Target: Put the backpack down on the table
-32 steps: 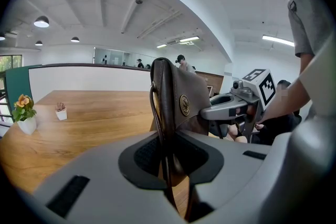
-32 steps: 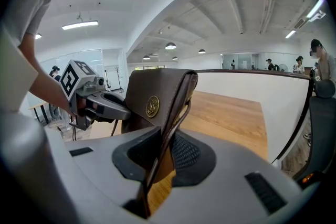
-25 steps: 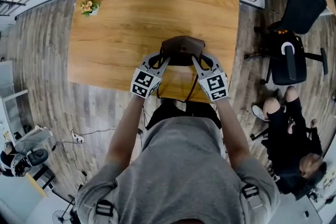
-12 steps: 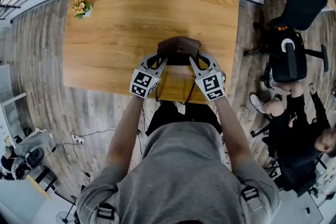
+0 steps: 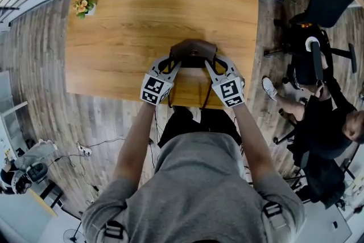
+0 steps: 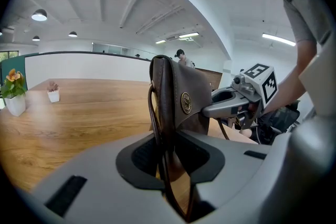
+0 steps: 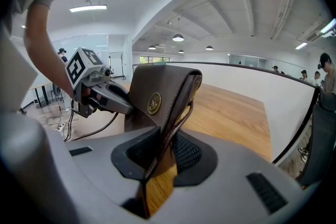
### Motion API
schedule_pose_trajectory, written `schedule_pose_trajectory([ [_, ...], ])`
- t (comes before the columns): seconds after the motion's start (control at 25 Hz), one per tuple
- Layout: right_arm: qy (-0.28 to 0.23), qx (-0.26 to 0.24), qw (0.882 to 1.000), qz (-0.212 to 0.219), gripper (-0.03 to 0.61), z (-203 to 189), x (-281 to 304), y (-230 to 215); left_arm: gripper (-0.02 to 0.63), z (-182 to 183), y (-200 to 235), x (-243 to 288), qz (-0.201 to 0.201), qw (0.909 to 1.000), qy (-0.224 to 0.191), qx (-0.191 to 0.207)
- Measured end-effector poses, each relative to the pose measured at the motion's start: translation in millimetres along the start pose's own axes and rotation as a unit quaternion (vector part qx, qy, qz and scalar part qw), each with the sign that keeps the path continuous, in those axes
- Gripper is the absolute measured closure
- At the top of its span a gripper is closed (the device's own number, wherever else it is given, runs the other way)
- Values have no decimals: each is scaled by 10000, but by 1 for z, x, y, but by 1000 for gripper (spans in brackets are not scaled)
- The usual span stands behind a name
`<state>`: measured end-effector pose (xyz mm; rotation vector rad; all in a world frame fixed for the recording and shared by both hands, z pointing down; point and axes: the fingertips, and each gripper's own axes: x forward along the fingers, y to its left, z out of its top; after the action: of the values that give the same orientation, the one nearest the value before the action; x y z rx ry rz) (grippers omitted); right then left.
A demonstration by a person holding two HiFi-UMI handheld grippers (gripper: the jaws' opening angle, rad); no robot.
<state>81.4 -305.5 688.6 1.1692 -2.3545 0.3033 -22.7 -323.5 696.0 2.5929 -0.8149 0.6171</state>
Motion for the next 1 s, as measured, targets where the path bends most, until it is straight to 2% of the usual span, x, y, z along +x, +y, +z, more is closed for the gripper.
schedule_pose_trajectory([
  [0.2, 39, 193, 9998, 10, 480, -8, -7, 3, 508, -6, -3, -5, -20, 9998, 61, -181],
  [0.44, -53, 359, 9992, -146, 393, -4, -16, -1, 430, -6, 3, -18, 153, 9981, -9, -596],
  [0.6, -126, 555, 9982, -170, 354, -2, -22, 0, 408, -2, 7, -28, 280, 9972, -82, -684],
  [0.72, -390, 785, 9961, -112, 307, 2, -32, 1, 407, 6, 8, -36, 363, 9952, -238, -878],
  [0.84, -444, 867, 9951, -145, 315, 6, -42, 5, 407, 9, 4, -49, 436, 9941, -334, -936],
  [0.92, -502, 831, 9951, -189, 361, 10, -49, 11, 407, 10, 0, -62, 511, 9933, -398, -958],
  [1.0, -552, 789, 9951, -235, 371, 15, -55, 15, 407, 11, -2, -74, 602, 9931, -428, -914],
])
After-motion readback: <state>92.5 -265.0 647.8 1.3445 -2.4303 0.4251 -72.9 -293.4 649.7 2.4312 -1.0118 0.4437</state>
